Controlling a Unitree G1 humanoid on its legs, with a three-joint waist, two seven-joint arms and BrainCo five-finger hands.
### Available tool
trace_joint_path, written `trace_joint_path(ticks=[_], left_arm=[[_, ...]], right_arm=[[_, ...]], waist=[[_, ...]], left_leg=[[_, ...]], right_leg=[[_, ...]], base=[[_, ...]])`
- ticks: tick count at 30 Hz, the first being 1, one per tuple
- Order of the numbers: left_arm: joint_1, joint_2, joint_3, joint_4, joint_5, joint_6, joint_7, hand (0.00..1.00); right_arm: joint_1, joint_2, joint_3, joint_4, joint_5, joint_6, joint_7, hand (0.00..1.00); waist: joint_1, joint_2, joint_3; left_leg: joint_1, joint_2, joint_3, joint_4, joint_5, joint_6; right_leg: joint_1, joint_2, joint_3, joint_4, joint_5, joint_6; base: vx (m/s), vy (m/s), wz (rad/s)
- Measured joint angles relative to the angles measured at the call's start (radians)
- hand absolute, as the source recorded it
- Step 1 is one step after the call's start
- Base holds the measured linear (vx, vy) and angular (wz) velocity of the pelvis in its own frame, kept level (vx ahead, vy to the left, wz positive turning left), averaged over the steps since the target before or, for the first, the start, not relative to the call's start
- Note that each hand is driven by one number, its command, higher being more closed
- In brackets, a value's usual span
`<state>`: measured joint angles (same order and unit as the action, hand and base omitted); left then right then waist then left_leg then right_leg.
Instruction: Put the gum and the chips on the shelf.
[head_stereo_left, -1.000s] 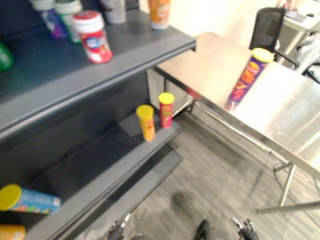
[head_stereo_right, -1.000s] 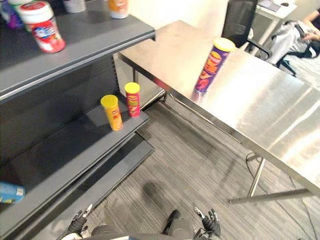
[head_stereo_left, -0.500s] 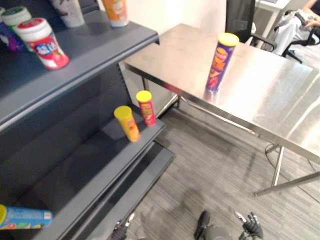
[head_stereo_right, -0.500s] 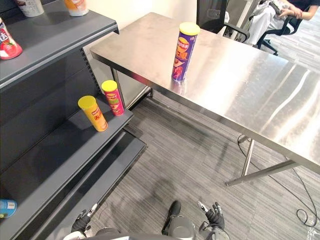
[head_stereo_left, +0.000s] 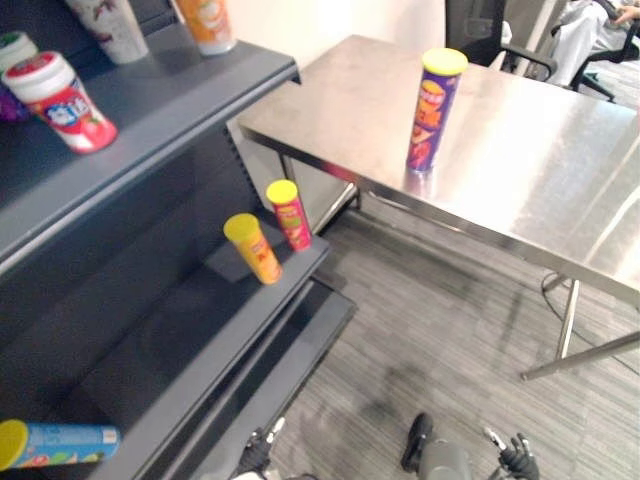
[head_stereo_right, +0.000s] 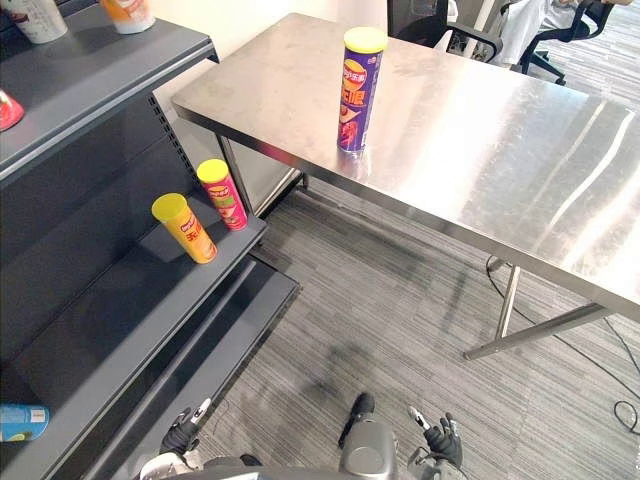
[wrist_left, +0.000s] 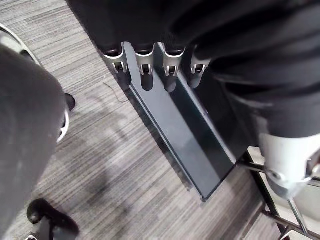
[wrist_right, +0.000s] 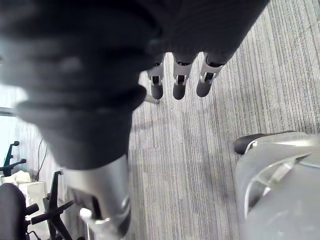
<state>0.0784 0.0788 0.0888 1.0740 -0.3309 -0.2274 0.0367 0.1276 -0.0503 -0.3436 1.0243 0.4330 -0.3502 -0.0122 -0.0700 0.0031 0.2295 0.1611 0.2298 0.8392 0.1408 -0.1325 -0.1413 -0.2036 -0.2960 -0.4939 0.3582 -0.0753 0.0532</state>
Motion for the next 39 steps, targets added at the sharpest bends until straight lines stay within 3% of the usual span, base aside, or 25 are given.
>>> trace_joint_path(ticks=[4,5,6,7,8,11,15,19,21,22,23,27,29,33,39], left_arm=[[-0.016,-0.036,0.087,-0.012,-0.003,0.006,0.000,0.00],[-0.015,-0.042,0.106,-0.030,-0.011,0.005,0.000,0.00],[0.006,-0.055,0.123,-0.052,-0.022,0.001,0.003,0.00],[0.008,-0.057,0.125,-0.060,-0.026,-0.005,0.008,0.00],[0.011,-0.071,0.128,-0.065,-0.056,-0.012,0.031,0.00],[0.013,-0.077,0.114,-0.074,-0.061,-0.017,0.047,0.00],[0.019,-0.084,0.116,-0.089,-0.092,-0.050,0.048,0.00],[0.019,-0.087,0.120,-0.087,-0.101,-0.055,0.061,0.00],[0.018,-0.091,0.120,-0.077,-0.100,-0.054,0.065,0.00],[0.015,-0.092,0.118,-0.066,-0.099,-0.053,0.064,0.00],[0.014,-0.078,0.118,-0.062,-0.098,-0.054,0.065,0.00],[0.012,-0.061,0.114,-0.056,-0.097,-0.053,0.065,0.00],[0.013,-0.063,0.113,-0.045,-0.097,-0.047,0.063,0.00],[0.033,-0.073,0.112,-0.035,-0.096,-0.031,0.037,0.00],[0.085,-0.074,0.115,-0.011,-0.089,-0.032,0.019,0.00]], right_arm=[[0.024,0.011,0.006,-0.080,0.008,0.003,-0.010,0.00],[0.023,0.014,0.019,-0.093,0.008,0.003,-0.020,0.00],[0.021,0.019,0.046,-0.122,0.006,0.003,-0.024,0.00],[0.017,0.021,0.056,-0.134,0.005,0.003,-0.024,0.00],[-0.004,0.020,0.084,-0.145,-0.002,0.003,-0.021,0.00],[-0.026,0.021,0.099,-0.118,-0.003,0.002,-0.019,0.00],[-0.034,0.013,0.135,-0.105,-0.002,0.002,-0.006,0.00],[-0.038,0.016,0.186,-0.104,-0.004,0.004,0.001,0.00],[-0.036,0.020,0.203,-0.105,-0.011,0.004,0.001,0.00],[-0.035,0.024,0.201,-0.097,-0.020,0.005,-0.001,0.00],[-0.023,0.045,0.206,-0.093,-0.023,0.005,0.000,0.00],[-0.015,0.075,0.205,-0.064,-0.025,0.012,0.001,0.00],[-0.015,0.071,0.205,-0.061,-0.040,0.012,0.000,0.00],[-0.015,0.052,0.205,-0.027,-0.040,0.012,-0.022,0.00],[0.012,0.035,0.192,-0.001,-0.037,0.014,-0.068,0.00]], waist=[[-0.011,0.003,-0.004],[-0.005,-0.005,-0.003],[0.001,-0.007,-0.005],[0.008,-0.012,-0.003],[0.026,0.001,-0.006],[0.029,0.014,-0.013],[0.050,0.012,-0.020],[0.055,0.009,-0.025],[0.057,0.022,-0.042],[0.056,0.019,-0.058],[0.054,-0.016,-0.075],[0.065,-0.042,-0.097],[0.067,-0.039,-0.112],[0.066,-0.007,-0.129],[0.071,-0.004,-0.146]], left_leg=[[0.003,0.054,-0.001,0.106,0.012,-0.008],[-0.016,0.098,-0.038,0.210,0.031,0.024],[-0.054,0.138,-0.128,0.331,0.067,0.100],[-0.084,0.157,-0.183,0.391,0.080,0.125],[-0.137,0.162,-0.312,0.464,0.021,0.075],[-0.203,0.121,-0.471,0.467,-0.033,0.044],[-0.299,0.073,-0.601,0.336,-0.031,0.040],[-0.302,0.024,-0.665,0.209,-0.023,0.032],[-0.275,0.004,-0.662,0.110,0.071,0.029],[-0.262,-0.008,-0.653,0.104,0.053,0.002],[-0.259,-0.038,-0.639,0.104,0.054,0.010],[-0.227,-0.083,-0.609,0.105,0.031,0.045],[-0.220,-0.098,-0.607,0.103,0.030,0.047],[-0.210,-0.100,-0.614,0.066,0.031,0.050],[-0.209,-0.097,-0.619,0.037,0.052,0.059]], right_leg=[[-0.035,0.002,0.018,0.117,-0.107,-0.023],[-0.035,0.020,0.047,0.135,-0.130,-0.036],[-0.028,0.059,0.104,0.129,-0.149,-0.053],[-0.028,0.078,0.134,0.120,-0.154,-0.059],[-0.029,0.140,0.205,0.090,-0.156,-0.067],[0.026,0.220,0.280,0.032,-0.152,-0.060],[0.077,0.279,0.388,0.002,-0.158,-0.064],[0.107,0.279,0.470,0.016,-0.164,-0.050],[0.107,0.279,0.489,0.047,-0.186,-0.013],[0.105,0.266,0.501,0.056,-0.199,0.005],[0.106,0.227,0.496,0.050,-0.199,0.013],[0.169,0.171,0.468,-0.029,-0.183,0.044],[0.178,0.156,0.467,-0.046,-0.177,0.053],[0.184,0.158,0.450,-0.071,-0.157,0.059],[0.201,0.169,0.442,-0.132,-0.124,0.066]], base=[[0.08,-0.179,-0.18],[0.14,-0.368,-0.76],[0.15,-0.335,-0.98],[0.19,-0.276,-1.61],[0.16,-0.170,-1.47],[0.17,-0.118,-1.27],[0.27,-0.040,-0.99],[0.27,0.163,-0.84],[0.24,0.291,-0.60],[0.20,0.314,-0.26],[0.13,0.245,-0.12],[0.12,0.228,-0.06],[0.00,0.112,-0.01],[-0.04,0.028,0.06],[-0.05,0.008,0.01]])
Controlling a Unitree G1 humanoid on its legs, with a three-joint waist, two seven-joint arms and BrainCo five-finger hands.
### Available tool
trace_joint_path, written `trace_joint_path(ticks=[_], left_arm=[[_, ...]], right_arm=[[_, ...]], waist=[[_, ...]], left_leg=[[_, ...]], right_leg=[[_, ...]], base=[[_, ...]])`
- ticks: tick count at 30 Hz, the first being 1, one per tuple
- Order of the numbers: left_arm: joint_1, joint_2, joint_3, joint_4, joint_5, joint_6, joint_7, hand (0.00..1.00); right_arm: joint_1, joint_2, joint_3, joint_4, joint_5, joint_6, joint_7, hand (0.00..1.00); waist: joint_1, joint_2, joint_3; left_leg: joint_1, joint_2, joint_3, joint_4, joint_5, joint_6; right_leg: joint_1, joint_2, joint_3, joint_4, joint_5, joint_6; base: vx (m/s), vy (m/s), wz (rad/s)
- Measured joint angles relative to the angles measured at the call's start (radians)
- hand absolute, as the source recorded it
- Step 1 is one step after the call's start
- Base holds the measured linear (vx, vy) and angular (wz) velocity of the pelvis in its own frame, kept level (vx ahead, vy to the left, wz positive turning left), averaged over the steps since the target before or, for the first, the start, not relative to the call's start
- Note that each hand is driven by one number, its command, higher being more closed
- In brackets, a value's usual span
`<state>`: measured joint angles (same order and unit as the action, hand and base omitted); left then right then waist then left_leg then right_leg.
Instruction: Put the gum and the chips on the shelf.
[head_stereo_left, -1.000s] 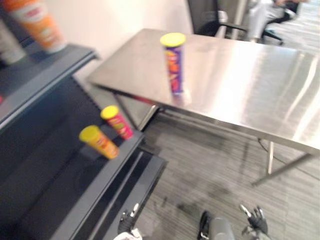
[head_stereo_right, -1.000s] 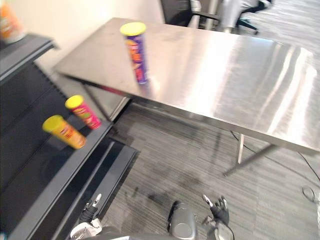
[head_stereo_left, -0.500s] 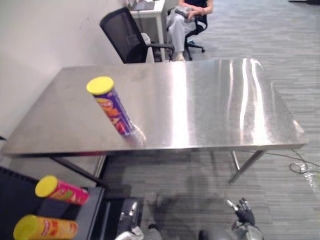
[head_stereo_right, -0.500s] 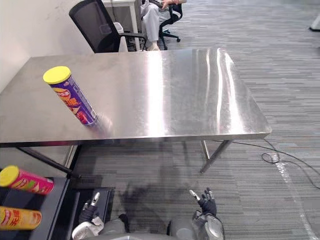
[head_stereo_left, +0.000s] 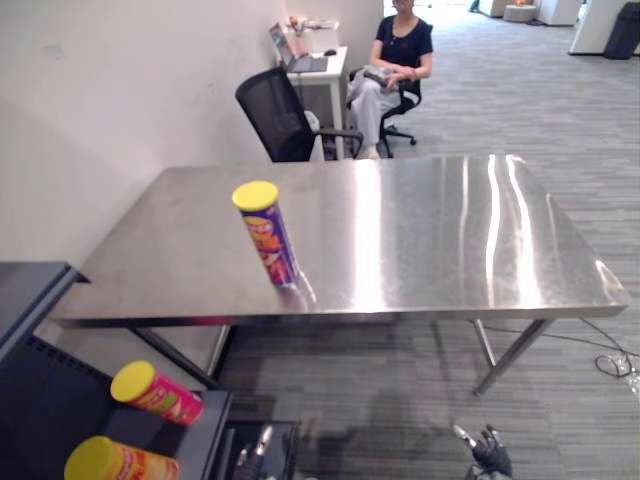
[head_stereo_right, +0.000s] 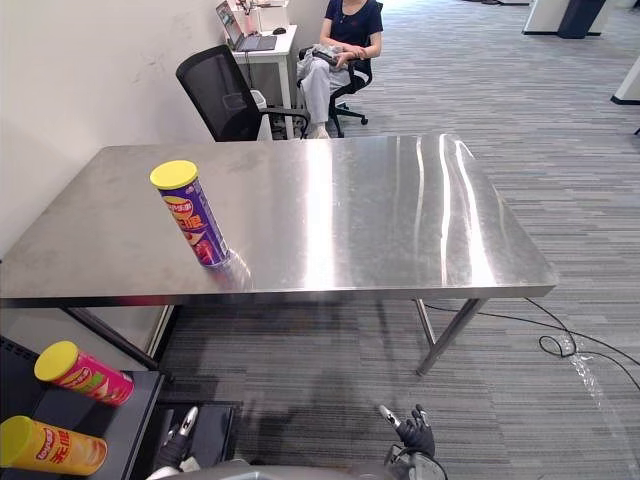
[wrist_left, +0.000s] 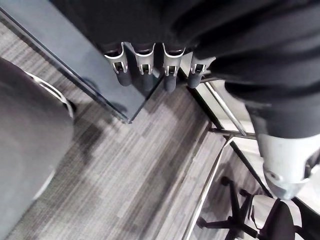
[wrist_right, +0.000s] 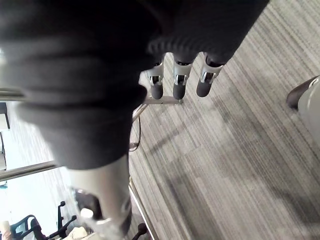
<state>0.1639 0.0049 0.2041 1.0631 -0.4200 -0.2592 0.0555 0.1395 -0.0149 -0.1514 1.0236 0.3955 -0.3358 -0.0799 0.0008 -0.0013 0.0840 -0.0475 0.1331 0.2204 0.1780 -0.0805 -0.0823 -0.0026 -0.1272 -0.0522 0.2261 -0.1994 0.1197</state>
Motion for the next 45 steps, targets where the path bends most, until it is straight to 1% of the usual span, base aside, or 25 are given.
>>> trace_joint_path(ticks=[4,9,10,11,12,13,15,17,18,20,22,26,29,31,33,35,36,37,38,39,40,41,42,43,45], left_arm=[[0.000,0.004,0.000,0.001,0.002,0.000,-0.022,0.00],[0.000,0.003,0.021,0.000,0.007,0.001,-0.036,0.00],[0.004,0.002,0.042,-0.006,0.008,0.001,-0.044,0.00],[0.008,0.001,0.043,-0.010,0.008,0.001,-0.047,0.00],[0.011,0.001,0.047,-0.015,0.009,0.001,-0.053,0.00],[0.019,0.000,0.051,-0.031,0.010,0.002,-0.060,0.00],[0.030,0.002,0.058,-0.060,0.011,0.005,-0.063,0.00],[0.029,0.003,0.057,-0.069,0.011,0.008,-0.064,0.00],[0.029,0.005,0.057,-0.070,0.011,0.008,-0.064,0.00],[0.031,0.006,0.056,-0.072,0.011,0.009,-0.064,0.00],[0.053,0.011,0.026,-0.106,0.011,0.026,-0.062,0.00],[0.072,0.029,-0.013,-0.133,0.011,0.053,-0.061,0.00],[0.078,0.037,-0.024,-0.146,0.011,0.075,-0.061,0.00],[0.081,0.038,-0.025,-0.146,0.014,0.084,-0.060,0.00],[0.088,0.038,-0.025,-0.146,0.038,0.091,-0.059,0.00],[0.094,0.039,-0.029,-0.145,0.052,0.094,-0.060,0.00],[0.094,0.042,-0.030,-0.145,0.052,0.093,-0.060,0.00],[0.094,0.049,-0.030,-0.143,0.053,0.093,-0.061,0.00],[0.093,0.050,-0.030,-0.143,0.056,0.091,-0.060,0.00],[0.089,0.058,-0.033,-0.144,0.080,0.080,-0.060,0.00],[0.086,0.063,-0.039,-0.143,0.088,0.072,-0.060,0.00],[0.085,0.067,-0.040,-0.143,0.090,0.071,-0.060,0.00],[0.085,0.069,-0.040,-0.139,0.090,0.063,-0.059,0.00],[0.084,0.072,-0.040,-0.134,0.090,0.058,-0.059,0.00],[0.080,0.084,-0.042,-0.117,0.091,0.049,-0.058,0.00]], right_arm=[[0.020,0.009,-0.055,0.014,0.047,0.005,-0.026,0.00],[0.032,0.030,-0.189,0.009,0.119,-0.002,-0.060,0.00],[0.032,0.030,-0.251,-0.034,0.167,-0.008,-0.087,0.00],[0.032,0.030,-0.271,-0.055,0.180,-0.015,-0.093,0.00],[0.032,0.030,-0.290,-0.086,0.199,-0.024,-0.104,0.00],[0.031,0.029,-0.332,-0.151,0.218,-0.047,-0.133,0.00],[0.030,0.017,-0.463,-0.315,0.264,-0.097,-0.184,0.00],[0.028,-0.012,-0.550,-0.404,0.283,-0.135,-0.213,0.00],[0.020,-0.031,-0.595,-0.464,0.283,-0.152,-0.232,0.00],[0.018,-0.055,-0.634,-0.543,0.283,-0.174,-0.246,0.00],[0.014,-0.093,-0.659,-0.712,0.277,-0.190,-0.286,0.00],[0.009,-0.156,-0.667,-0.930,0.187,-0.201,-0.352,0.00],[-0.014,-0.189,-0.666,-1.024,0.127,-0.200,-0.350,0.00],[-0.036,-0.198,-0.653,-1.077,0.111,-0.198,-0.342,0.00],[-0.052,-0.208,-0.588,-1.142,0.103,-0.182,-0.302,0.00],[-0.075,-0.216,-0.426,-1.246,0.054,-0.108,-0.213,0.00],[-0.080,-0.221,-0.380,-1.264,0.040,-0.087,-0.180,0.00],[-0.087,-0.238,-0.289,-1.288,0.025,-0.040,-0.113,0.00],[-0.093,-0.248,-0.253,-1.289,0.013,-0.015,-0.077,0.00],[-0.110,-0.275,-0.186,-1.281,-0.002,0.041,0.022,0.00],[-0.123,-0.292,-0.160,-1.265,-0.001,0.066,0.079,0.00],[-0.133,-0.302,-0.145,-1.250,-0.001,0.079,0.108,0.00],[-0.166,-0.324,-0.116,-1.206,0.020,0.098,0.178,0.00],[-0.185,-0.336,-0.095,-1.183,0.038,0.113,0.214,0.00],[-0.215,-0.364,-0.033,-1.144,0.059,0.125,0.279,0.00]], waist=[[0.005,-0.004,0.001],[0.006,-0.007,0.002],[0.008,-0.009,0.001],[0.008,-0.010,0.001],[0.008,-0.011,0.001],[0.009,-0.012,0.000],[0.014,-0.028,-0.001],[0.022,-0.036,-0.005],[0.024,-0.038,-0.008],[0.023,-0.038,-0.009],[0.007,-0.045,-0.012],[-0.002,-0.055,-0.033],[-0.002,-0.063,-0.043],[-0.006,-0.068,-0.051],[-0.015,-0.066,-0.064],[-0.024,-0.063,-0.072],[-0.024,-0.064,-0.073],[-0.023,-0.067,-0.075],[-0.024,-0.068,-0.075],[-0.023,-0.068,-0.076],[-0.018,-0.069,-0.075],[-0.017,-0.069,-0.075],[-0.017,-0.068,-0.073],[-0.016,-0.068,-0.072],[-0.017,-0.069,-0.069]], left_leg=[[0.000,0.000,0.000,-0.001,0.002,0.001],[0.003,0.003,0.003,0.003,-0.003,0.000],[0.005,0.005,0.004,0.014,-0.011,-0.001],[0.004,0.007,0.005,0.019,-0.017,-0.003],[0.004,0.009,0.007,0.025,-0.022,-0.005],[-0.001,0.015,0.011,0.038,-0.033,-0.003],[-0.002,0.018,0.013,0.042,-0.045,-0.008],[-0.001,0.020,0.013,0.043,-0.051,-0.012],[0.000,0.022,0.013,0.042,-0.054,-0.013],[0.003,0.023,0.014,0.039,-0.057,-0.015],[0.014,0.022,0.017,0.022,-0.058,-0.014],[0.023,0.018,0.024,-0.003,-0.057,-0.015],[0.029,0.013,0.034,-0.022,-0.055,-0.015],[0.032,0.003,0.035,-0.037,-0.050,-0.012],[0.033,-0.004,0.035,-0.049,-0.046,-0.008],[0.032,-0.011,0.035,-0.057,-0.044,-0.004],[0.031,-0.015,0.034,-0.058,-0.043,-0.002],[0.028,-0.023,0.030,-0.067,-0.037,0.005],[0.025,-0.028,0.025,-0.071,-0.034,0.008],[0.013,-0.046,0.010,-0.071,-0.028,0.013],[0.007,-0.049,0.003,-0.071,-0.025,0.018],[0.002,-0.051,-0.006,-0.070,-0.022,0.022],[-0.007,-0.055,-0.020,-0.069,-0.017,0.029],[-0.007,-0.059,-0.025,-0.069,-0.016,0.031],[-0.005,-0.077,-0.049,-0.068,-0.011,0.038]], right_leg=[[0.009,-0.007,-0.021,-0.019,0.004,-0.001],[0.021,-0.010,-0.036,-0.036,0.018,0.006],[0.028,-0.010,-0.038,-0.041,0.018,0.006],[0.029,-0.009,-0.038,-0.042,0.018,0.006],[0.031,-0.008,-0.038,-0.045,0.018,0.006],[0.031,-0.007,-0.040,-0.048,0.018,0.006],[0.031,-0.009,-0.057,-0.050,0.017,0.005],[0.031,-0.008,-0.070,-0.050,0.018,0.006],[0.032,-0.008,-0.083,-0.051,0.020,0.008],[0.034,-0.009,-0.102,-0.053,0.023,0.011],[0.050,-0.008,-0.110,-0.075,0.031,0.012],[0.058,-0.006,-0.109,-0.106,0.042,0.012],[0.057,-0.007,-0.106,-0.124,0.054,0.013],[0.056,-0.013,-0.105,-0.130,0.056,0.016],[0.055,-0.017,-0.106,-0.141,0.068,0.019],[0.048,-0.020,-0.107,-0.150,0.081,0.021],[0.047,-0.020,-0.107,-0.152,0.082,0.022],[0.044,-0.025,-0.108,-0.156,0.084,0.025],[0.042,-0.029,-0.111,-0.156,0.085,0.027],[0.040,-0.037,-0.122,-0.159,0.090,0.030],[0.040,-0.038,-0.129,-0.166,0.101,0.028],[0.042,-0.038,-0.134,-0.172,0.110,0.028],[0.043,-0.040,-0.145,-0.180,0.130,0.025],[0.046,-0.042,-0.150,-0.182,0.136,0.021],[0.064,-0.056,-0.173,-0.186,0.139,0.022]], base=[[-0.01,0.010,-0.01],[0.02,0.005,-0.01],[0.06,0.004,-0.03],[0.06,0.007,-0.06],[0.05,0.011,-0.09],[0.09,0.019,-0.11],[0.11,0.012,-0.06],[0.09,-0.006,-0.02],[0.10,-0.011,-0.03],[0.07,-0.012,-0.03],[0.07,-0.004,-0.01],[0.06,0.008,-0.04],[0.04,0.015,-0.10],[0.03,0.030,-0.02],[0.03,0.042,-0.01],[0.01,0.049,-0.10],[-0.01,0.033,-0.05],[-0.02,0.033,0.06],[-0.03,0.052,0.24],[-0.03,0.063,0.26],[-0.04,0.067,0.27],[-0.04,0.065,0.24],[-0.05,0.079,0.22],[-0.04,0.080,0.26],[-0.05,0.074,0.25]])
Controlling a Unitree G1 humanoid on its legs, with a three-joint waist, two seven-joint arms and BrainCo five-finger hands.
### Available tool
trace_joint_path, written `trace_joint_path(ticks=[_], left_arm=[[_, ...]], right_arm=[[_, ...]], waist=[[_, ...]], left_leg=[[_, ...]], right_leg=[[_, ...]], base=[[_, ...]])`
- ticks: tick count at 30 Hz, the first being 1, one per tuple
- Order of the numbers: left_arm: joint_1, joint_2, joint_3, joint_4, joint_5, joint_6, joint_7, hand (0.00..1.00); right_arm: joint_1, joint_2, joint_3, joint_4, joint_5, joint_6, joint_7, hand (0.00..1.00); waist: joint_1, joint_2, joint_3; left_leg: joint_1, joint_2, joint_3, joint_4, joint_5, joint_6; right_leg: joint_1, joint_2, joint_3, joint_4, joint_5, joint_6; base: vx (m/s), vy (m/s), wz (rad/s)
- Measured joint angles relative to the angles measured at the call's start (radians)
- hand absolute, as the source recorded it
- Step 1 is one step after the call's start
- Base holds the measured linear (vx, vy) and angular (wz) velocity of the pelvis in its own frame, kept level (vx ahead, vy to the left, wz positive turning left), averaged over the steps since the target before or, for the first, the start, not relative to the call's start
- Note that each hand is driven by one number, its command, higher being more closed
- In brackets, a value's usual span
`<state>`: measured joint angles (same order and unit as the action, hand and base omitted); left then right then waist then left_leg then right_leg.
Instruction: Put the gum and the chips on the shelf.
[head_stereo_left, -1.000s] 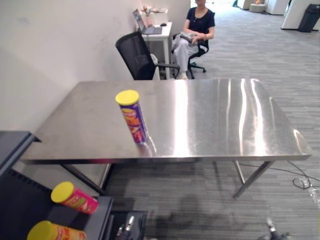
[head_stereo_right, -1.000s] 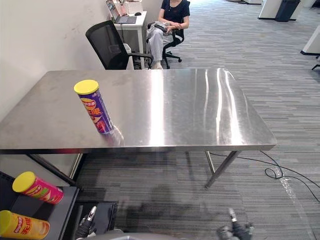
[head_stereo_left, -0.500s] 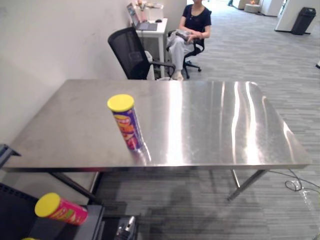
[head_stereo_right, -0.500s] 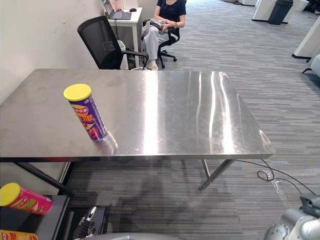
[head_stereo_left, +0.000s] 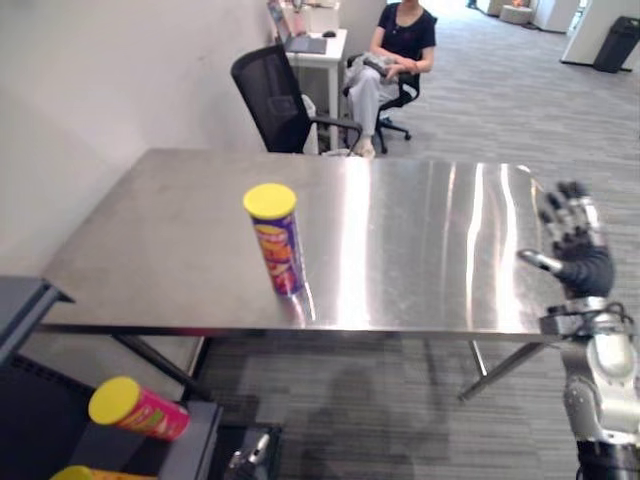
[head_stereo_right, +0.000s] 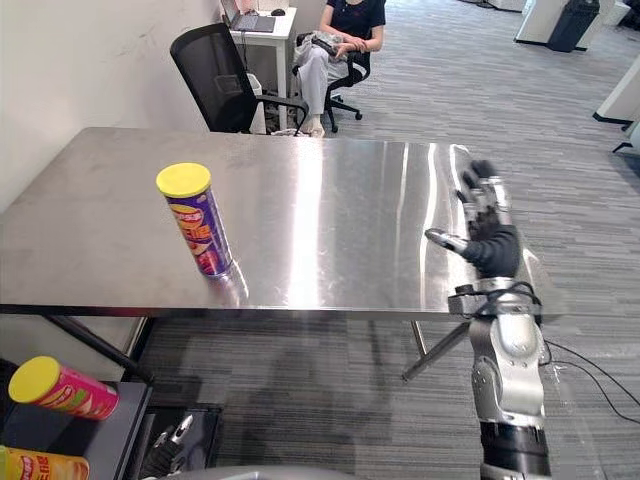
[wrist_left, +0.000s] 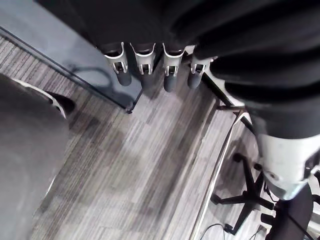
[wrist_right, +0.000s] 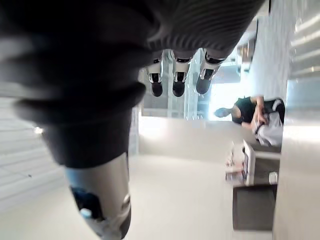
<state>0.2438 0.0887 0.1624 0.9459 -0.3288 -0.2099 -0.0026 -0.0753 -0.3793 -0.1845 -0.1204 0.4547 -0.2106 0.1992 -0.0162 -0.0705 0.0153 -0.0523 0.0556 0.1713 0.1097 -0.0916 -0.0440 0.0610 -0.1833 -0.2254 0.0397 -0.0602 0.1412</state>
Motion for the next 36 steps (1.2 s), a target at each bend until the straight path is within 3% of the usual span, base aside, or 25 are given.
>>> trace_joint_path(ticks=[3,5,12,17,29,36], left_arm=[[-0.006,0.005,0.000,0.011,0.000,0.000,0.002,0.00],[-0.009,0.005,0.000,0.010,0.000,-0.006,0.003,0.00],[0.020,0.018,-0.005,0.041,0.030,-0.006,0.018,0.00],[0.037,0.018,-0.010,0.044,0.030,-0.003,0.019,0.00],[0.035,0.011,-0.019,0.040,0.039,0.003,0.015,0.00],[0.036,0.010,-0.019,0.040,0.040,0.004,-0.003,0.00]], right_arm=[[-0.041,-0.005,0.068,0.031,0.019,0.016,0.044,0.00],[-0.088,-0.004,0.123,0.066,0.025,0.037,0.062,0.00],[-0.198,0.007,0.237,0.110,0.018,0.077,0.066,0.00],[-0.275,0.019,0.294,0.216,0.009,0.101,0.027,0.00],[-0.423,0.047,0.363,0.374,-0.063,0.112,-0.075,0.00],[-0.445,0.049,0.368,0.428,-0.085,0.112,-0.091,0.00]], waist=[[0.003,0.002,0.012],[0.024,0.007,0.024],[0.060,0.015,0.065],[0.103,0.019,0.072],[0.134,0.043,0.119],[0.158,0.046,0.128]], left_leg=[[-0.006,-0.017,-0.021,0.000,0.008,0.010],[-0.017,-0.034,-0.044,-0.002,0.020,0.015],[-0.048,-0.054,-0.133,-0.010,0.058,0.012],[-0.052,-0.065,-0.178,-0.008,0.070,0.016],[-0.072,-0.079,-0.265,0.031,0.072,0.016],[-0.072,-0.084,-0.283,0.038,0.072,0.011]], right_leg=[[0.004,-0.014,-0.020,-0.001,0.000,0.000],[0.004,-0.025,-0.043,-0.004,-0.002,-0.001],[0.012,-0.031,-0.116,-0.002,-0.017,-0.014],[0.026,-0.031,-0.148,-0.001,-0.017,-0.014],[0.062,-0.026,-0.216,0.000,-0.021,-0.004],[0.065,-0.029,-0.230,0.017,-0.033,-0.006]], base=[[-0.07,0.047,0.20],[-0.11,0.037,0.21],[-0.09,0.004,0.34],[-0.02,-0.001,0.17],[0.00,0.003,0.17],[0.00,0.003,0.06]])
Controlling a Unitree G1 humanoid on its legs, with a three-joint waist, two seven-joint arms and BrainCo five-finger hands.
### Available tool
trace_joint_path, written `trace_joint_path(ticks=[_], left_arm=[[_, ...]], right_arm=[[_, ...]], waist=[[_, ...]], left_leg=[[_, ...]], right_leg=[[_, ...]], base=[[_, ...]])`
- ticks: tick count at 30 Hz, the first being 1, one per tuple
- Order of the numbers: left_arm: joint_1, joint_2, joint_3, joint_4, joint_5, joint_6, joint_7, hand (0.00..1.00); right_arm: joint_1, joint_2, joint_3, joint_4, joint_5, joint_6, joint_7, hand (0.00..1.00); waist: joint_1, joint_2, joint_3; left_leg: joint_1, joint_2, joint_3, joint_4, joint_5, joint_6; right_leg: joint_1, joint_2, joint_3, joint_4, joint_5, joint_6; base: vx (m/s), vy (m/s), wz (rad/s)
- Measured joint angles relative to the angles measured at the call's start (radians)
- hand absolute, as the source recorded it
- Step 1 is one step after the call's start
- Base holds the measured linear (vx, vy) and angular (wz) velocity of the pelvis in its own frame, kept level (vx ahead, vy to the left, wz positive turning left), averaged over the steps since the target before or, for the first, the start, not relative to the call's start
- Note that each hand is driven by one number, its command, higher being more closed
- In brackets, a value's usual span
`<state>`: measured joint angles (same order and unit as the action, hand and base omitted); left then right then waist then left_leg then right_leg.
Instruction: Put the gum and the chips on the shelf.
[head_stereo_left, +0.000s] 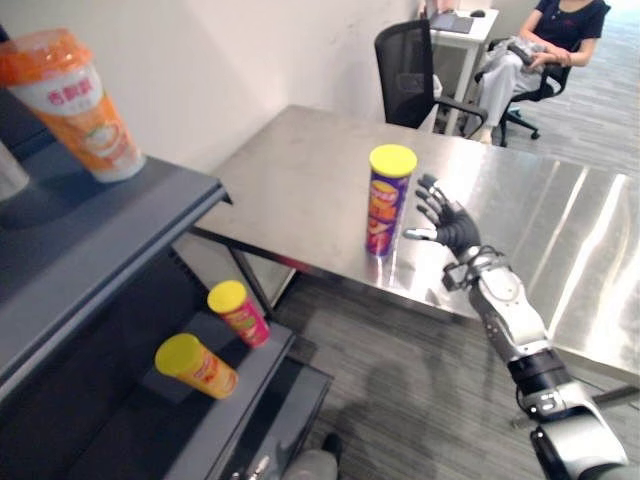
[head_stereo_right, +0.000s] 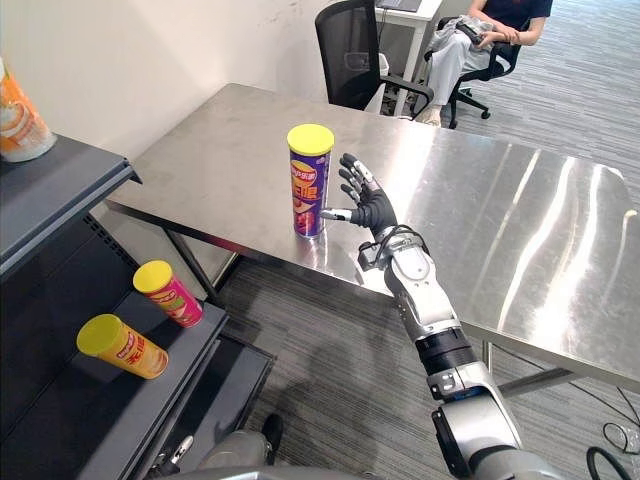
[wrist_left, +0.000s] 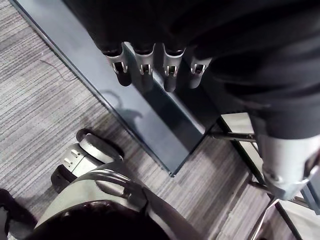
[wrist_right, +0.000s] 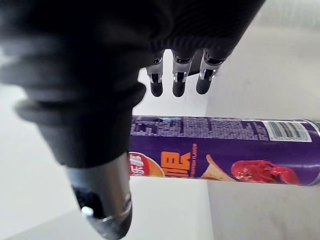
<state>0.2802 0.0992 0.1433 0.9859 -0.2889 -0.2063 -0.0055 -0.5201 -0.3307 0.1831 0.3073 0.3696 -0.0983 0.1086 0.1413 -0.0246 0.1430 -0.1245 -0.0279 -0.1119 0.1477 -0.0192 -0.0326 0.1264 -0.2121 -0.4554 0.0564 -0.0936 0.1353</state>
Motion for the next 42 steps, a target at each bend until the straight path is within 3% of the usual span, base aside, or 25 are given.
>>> trace_joint_path(ticks=[10,19,22,42], left_arm=[[0.001,0.001,0.000,-0.009,0.030,0.000,-0.001,0.00],[0.001,0.003,-0.018,-0.009,0.029,0.000,-0.002,0.00],[0.001,0.002,-0.020,-0.009,0.029,0.000,-0.002,0.00],[0.007,-0.007,-0.022,-0.043,0.019,-0.009,-0.008,0.00]], right_arm=[[-0.080,0.026,0.008,0.048,-0.061,-0.001,-0.036,0.00],[-0.103,0.026,0.013,0.102,-0.061,-0.011,-0.063,0.00],[-0.104,0.026,0.012,0.103,-0.061,-0.012,-0.070,0.00],[-0.060,0.075,-0.025,0.102,-0.055,-0.021,-0.155,0.00]], waist=[[0.006,0.001,0.014],[0.031,0.002,0.021],[0.052,0.002,0.023],[0.078,-0.019,0.041]], left_leg=[[-0.013,0.007,-0.034,0.030,-0.002,-0.006],[-0.012,0.008,-0.063,0.029,0.002,-0.021],[-0.007,0.012,-0.067,0.026,0.005,-0.022],[-0.007,0.024,-0.068,0.054,-0.014,-0.040]], right_leg=[[0.002,0.000,-0.026,0.043,-0.025,-0.006],[0.001,-0.009,-0.050,0.092,-0.056,-0.003],[-0.001,-0.010,-0.055,0.111,-0.070,-0.001],[-0.038,-0.033,-0.061,0.245,-0.157,-0.008]], base=[[-0.01,-0.006,0.09],[-0.01,-0.011,0.09],[0.01,-0.035,0.06],[0.01,-0.028,0.01]])
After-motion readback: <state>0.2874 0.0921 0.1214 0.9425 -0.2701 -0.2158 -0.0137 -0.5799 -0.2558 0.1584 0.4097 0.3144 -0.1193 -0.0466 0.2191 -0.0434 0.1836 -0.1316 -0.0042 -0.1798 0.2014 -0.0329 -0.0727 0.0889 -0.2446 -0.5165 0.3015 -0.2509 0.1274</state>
